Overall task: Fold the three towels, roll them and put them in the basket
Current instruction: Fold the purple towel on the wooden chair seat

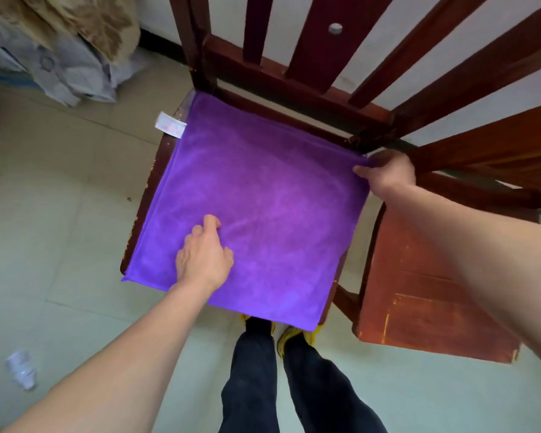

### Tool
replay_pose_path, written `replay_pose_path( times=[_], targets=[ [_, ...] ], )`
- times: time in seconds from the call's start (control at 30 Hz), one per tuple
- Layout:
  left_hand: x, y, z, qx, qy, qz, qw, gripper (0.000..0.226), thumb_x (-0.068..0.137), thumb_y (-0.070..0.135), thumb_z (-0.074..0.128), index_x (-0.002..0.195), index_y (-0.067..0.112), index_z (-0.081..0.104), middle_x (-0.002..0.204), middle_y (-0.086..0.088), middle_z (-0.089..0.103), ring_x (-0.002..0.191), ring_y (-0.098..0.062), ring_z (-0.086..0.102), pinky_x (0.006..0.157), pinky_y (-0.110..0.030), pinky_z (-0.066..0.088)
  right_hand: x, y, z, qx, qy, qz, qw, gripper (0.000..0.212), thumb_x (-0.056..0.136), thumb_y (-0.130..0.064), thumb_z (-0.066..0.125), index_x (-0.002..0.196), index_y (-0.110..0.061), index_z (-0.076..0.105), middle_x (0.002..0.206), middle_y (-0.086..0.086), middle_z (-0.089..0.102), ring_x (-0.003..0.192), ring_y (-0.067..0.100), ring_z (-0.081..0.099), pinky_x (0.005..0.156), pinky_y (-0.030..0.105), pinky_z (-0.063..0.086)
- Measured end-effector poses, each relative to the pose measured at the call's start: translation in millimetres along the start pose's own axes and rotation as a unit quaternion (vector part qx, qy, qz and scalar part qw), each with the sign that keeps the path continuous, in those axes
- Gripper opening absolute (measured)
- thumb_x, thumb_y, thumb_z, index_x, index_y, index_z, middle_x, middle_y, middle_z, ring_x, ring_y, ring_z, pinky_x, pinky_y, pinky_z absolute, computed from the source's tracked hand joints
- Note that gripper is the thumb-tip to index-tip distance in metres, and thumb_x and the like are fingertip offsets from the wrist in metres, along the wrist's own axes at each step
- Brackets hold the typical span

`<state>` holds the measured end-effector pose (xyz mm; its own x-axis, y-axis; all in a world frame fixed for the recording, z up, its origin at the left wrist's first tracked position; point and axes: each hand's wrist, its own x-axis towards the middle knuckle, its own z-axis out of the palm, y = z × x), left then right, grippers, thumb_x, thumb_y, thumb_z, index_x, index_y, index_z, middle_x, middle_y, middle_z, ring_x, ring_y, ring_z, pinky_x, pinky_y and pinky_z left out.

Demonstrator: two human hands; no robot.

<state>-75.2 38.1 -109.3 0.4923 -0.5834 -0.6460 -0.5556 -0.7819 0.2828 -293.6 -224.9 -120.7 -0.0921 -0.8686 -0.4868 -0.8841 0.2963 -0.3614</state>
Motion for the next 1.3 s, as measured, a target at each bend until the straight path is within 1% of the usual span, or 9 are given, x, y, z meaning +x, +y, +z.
replay_pose_path(
  times=[0.1, 0.2, 0.3, 0.47, 0.73, 0.93, 1.03, 1.17, 1.3],
  targets=[
    [3.7, -1.4, 1.4, 0.008, 0.003, 0.003, 1.0, 0.041, 0.083, 0.022, 0.06, 0.118, 0.019, 0.039, 0.115, -0.015, 0.053, 0.105, -0.039, 0.054, 0.076, -0.043, 0.042, 12.7, -6.3, -7.4, -0.009, 0.021, -0.009, 1.0, 0.015, 0.077, -0.037, 0.073, 0.082, -0.027, 0.063, 0.092, 0.002, 0.069, 0.071, 0.021, 0.066, 0.068, 0.035, 0.056],
    [-1.3, 2.8, 3.9, 0.017, 0.014, -0.005, 1.0, 0.041, 0.084, 0.021, 0.06, 0.12, 0.017, 0.041, 0.117, -0.017, 0.052, 0.107, -0.04, 0.052, 0.079, -0.045, 0.042, 1.2, 5.5, -13.0, 0.031, 0.069, 0.019, 0.997, 0.023, 0.077, -0.035, 0.062, 0.098, -0.027, 0.064, 0.103, 0.004, 0.067, 0.094, 0.03, 0.066, 0.085, 0.039, 0.055],
    [-21.4, 12.3, 9.7, 0.014, 0.042, 0.013, 0.999, 0.038, 0.085, 0.018, 0.057, 0.121, 0.015, 0.047, 0.116, -0.016, 0.053, 0.109, -0.038, 0.051, 0.083, -0.047, 0.043, -48.8, 22.3, 0.8, 0.039, 0.066, -0.029, 0.997, 0.017, 0.081, -0.033, 0.062, 0.096, -0.026, 0.065, 0.095, 0.002, 0.07, 0.09, 0.026, 0.067, 0.08, 0.033, 0.052],
    [-56.0, 9.3, 30.7, -0.037, 0.015, -0.014, 0.999, 0.039, 0.085, 0.013, 0.055, 0.125, 0.017, 0.051, 0.112, -0.014, 0.055, 0.105, -0.036, 0.054, 0.083, -0.046, 0.046, -153.3, 72.5, 51.7, 0.137, -0.152, -0.056, 0.977, 0.013, 0.084, -0.016, 0.066, 0.085, -0.028, 0.063, 0.071, 0.0, 0.069, 0.068, 0.019, 0.068, 0.074, 0.037, 0.055],
    [-76.8, -27.6, 34.6, -0.114, 0.021, -0.098, 0.988, 0.039, 0.084, 0.01, 0.058, 0.123, 0.011, 0.055, 0.105, -0.019, 0.062, 0.104, -0.036, 0.056, 0.092, -0.041, 0.045, -190.1, 133.9, 39.0, 0.025, -0.087, 0.096, 0.991, 0.015, 0.081, -0.028, 0.066, 0.095, -0.025, 0.066, 0.092, -0.004, 0.071, 0.095, 0.027, 0.064, 0.076, 0.029, 0.045],
    [-74.4, -45.3, 27.0, -0.045, 0.035, -0.061, 0.996, 0.039, 0.085, 0.016, 0.059, 0.124, 0.017, 0.057, 0.113, -0.018, 0.057, 0.105, -0.037, 0.056, 0.091, -0.044, 0.047, -226.1, 126.4, 51.8, 0.033, -0.139, 0.097, 0.985, 0.022, 0.076, -0.043, 0.071, 0.071, -0.023, 0.064, 0.073, -0.01, 0.068, 0.077, 0.019, 0.063, 0.068, 0.029, 0.044],
    [-62.5, -57.0, 27.1, -0.059, 0.025, -0.055, 0.996, 0.035, 0.083, 0.016, 0.061, 0.118, 0.018, 0.059, 0.101, -0.015, 0.062, 0.1, -0.035, 0.058, 0.088, -0.041, 0.047, -240.7, 140.3, 67.9, 0.05, -0.146, 0.189, 0.97, 0.03, 0.073, -0.042, 0.078, 0.069, -0.018, 0.06, 0.08, 0.0, 0.07, 0.079, 0.023, 0.064, 0.07, 0.031, 0.048],
    [-53.2, -63.3, 28.4, -0.162, 0.038, -0.119, 0.979, 0.008, 0.081, 0.014, 0.063, 0.089, 0.013, 0.061, 0.084, -0.013, 0.064, 0.09, -0.034, 0.062, 0.082, -0.036, 0.049, -252.0, 139.8, 80.0, 0.266, -0.097, 0.278, 0.918, 0.021, 0.078, -0.017, 0.077, 0.089, -0.016, 0.059, 0.092, 0.009, 0.069, 0.073, 0.021, 0.065, 0.062, 0.034, 0.053],
    [-65.5, -66.7, 33.0, -0.346, -0.062, -0.281, 0.893, 0.022, 0.086, 0.026, 0.066, 0.079, 0.009, 0.055, 0.071, -0.015, 0.057, 0.061, -0.03, 0.059, 0.059, -0.035, 0.05, -267.1, 123.1, 95.3, 0.392, -0.05, 0.343, 0.852, 0.02, 0.079, -0.006, 0.075, 0.084, -0.015, 0.058, 0.079, 0.008, 0.067, 0.055, 0.013, 0.063, 0.043, 0.021, 0.05]
  ],
)
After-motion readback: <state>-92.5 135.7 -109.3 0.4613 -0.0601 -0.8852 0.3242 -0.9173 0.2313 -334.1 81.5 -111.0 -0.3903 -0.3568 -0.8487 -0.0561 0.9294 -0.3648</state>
